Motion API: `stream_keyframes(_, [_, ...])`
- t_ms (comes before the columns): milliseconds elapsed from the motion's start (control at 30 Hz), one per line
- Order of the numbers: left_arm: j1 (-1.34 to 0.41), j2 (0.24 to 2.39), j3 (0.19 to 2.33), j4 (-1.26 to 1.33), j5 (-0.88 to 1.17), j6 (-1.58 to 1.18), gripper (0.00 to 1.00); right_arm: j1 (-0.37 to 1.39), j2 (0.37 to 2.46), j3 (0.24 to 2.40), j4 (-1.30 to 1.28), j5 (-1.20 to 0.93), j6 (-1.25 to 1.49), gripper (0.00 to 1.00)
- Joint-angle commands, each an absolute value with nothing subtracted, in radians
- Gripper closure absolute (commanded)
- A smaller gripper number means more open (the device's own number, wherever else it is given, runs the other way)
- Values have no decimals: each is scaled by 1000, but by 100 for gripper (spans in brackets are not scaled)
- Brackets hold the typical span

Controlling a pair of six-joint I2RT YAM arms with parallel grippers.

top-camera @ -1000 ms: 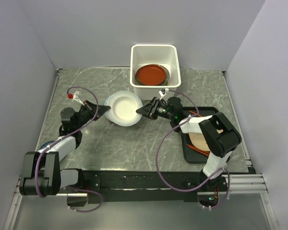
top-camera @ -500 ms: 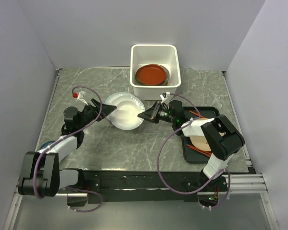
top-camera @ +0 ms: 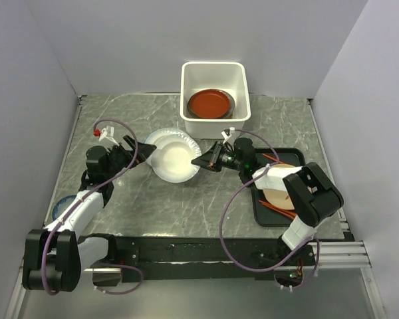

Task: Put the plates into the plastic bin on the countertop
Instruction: Place the plate in the plastic bin.

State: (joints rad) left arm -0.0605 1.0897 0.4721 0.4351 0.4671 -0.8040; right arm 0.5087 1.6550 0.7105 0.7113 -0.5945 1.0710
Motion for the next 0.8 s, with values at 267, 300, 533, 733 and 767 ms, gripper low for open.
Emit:
stream_keyframes(267, [-63,1134,520,442,317,-821,1,419,1353,643,643,-556,985,100])
stream_keyframes(300, [-63,1158,523,454,324,-824,1,417,1332,647,609,-545,953,100])
stream_keyframes(533, [-64,1270,537,482,371,-838,1,376,1249,712,485,-514,916,100])
stream_keyframes(733, [-71,1331,557,446,408,-839,1,330,1290,888,388,-497,874,100])
stream_keyframes(767, [-72,1336,557,436,411,-835,1,318,1317,940,368,-495,868,100])
